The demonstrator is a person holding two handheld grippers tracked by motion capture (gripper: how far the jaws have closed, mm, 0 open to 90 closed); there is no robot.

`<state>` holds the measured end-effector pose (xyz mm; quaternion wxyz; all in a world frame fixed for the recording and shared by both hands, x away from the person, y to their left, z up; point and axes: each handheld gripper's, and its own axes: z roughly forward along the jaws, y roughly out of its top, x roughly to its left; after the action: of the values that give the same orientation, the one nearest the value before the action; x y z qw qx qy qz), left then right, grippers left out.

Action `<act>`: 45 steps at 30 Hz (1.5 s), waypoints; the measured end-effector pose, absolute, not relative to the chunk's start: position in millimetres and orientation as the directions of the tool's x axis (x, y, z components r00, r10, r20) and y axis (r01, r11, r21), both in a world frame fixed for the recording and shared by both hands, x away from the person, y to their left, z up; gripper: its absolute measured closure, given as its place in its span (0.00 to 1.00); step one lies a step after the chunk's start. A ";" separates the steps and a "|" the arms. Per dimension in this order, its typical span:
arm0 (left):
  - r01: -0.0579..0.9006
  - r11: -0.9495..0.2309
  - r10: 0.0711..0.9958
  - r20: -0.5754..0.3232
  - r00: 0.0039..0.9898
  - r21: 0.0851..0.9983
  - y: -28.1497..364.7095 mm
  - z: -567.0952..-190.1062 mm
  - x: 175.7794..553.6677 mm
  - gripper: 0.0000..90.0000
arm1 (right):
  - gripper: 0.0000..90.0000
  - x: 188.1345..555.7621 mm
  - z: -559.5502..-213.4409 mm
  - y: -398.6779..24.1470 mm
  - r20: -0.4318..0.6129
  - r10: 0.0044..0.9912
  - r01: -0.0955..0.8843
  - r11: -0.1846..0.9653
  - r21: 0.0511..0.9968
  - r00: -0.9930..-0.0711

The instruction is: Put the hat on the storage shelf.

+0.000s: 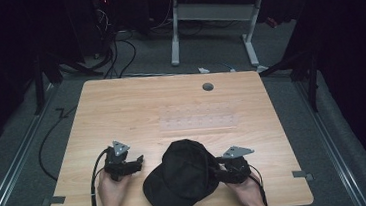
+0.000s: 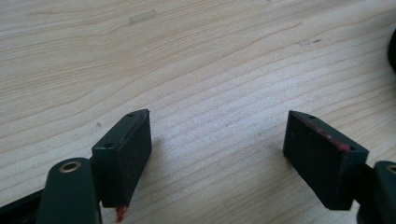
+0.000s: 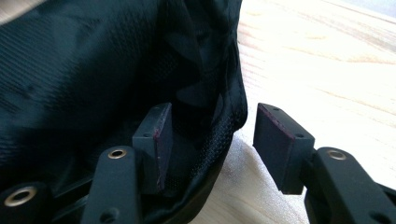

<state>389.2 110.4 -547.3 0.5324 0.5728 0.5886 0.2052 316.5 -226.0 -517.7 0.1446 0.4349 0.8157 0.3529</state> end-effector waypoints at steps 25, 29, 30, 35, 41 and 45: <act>0.455 0.264 0.892 -0.394 0.221 0.851 110.1 -547.2 389.1 0.27 | 0.90 317.2 -527.2 -220.0 -0.020 0.797 0.550 0.435 0.713 -0.604; 0.455 0.264 0.892 -0.394 0.220 0.851 110.1 -547.2 389.2 0.27 | 0.93 317.7 -528.0 -220.0 -0.020 0.799 0.547 0.429 0.719 -0.601; 0.455 0.263 0.892 -0.394 0.220 0.851 110.1 -547.2 389.1 0.26 | 0.93 318.2 -528.1 -220.3 -0.018 0.799 0.547 0.427 0.721 -0.601; 0.455 0.261 0.893 -0.392 0.221 0.851 110.2 -547.2 389.1 0.27 | 0.94 321.2 -528.6 -221.5 -0.010 0.800 0.545 0.418 0.727 -0.600; 0.455 0.261 0.893 -0.392 0.221 0.851 110.2 -547.2 389.1 0.26 | 0.94 323.1 -522.4 -226.2 0.012 0.798 0.539 0.395 0.744 -0.602; 0.455 0.260 0.893 -0.391 0.221 0.851 110.3 -547.3 389.1 0.27 | 0.94 324.4 -517.0 -228.9 0.018 0.795 0.533 0.389 0.752 -0.606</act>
<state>389.1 110.3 -547.3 0.5321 0.5722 0.5892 0.2057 324.4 -228.9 -517.0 0.1760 0.4076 0.8145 0.3735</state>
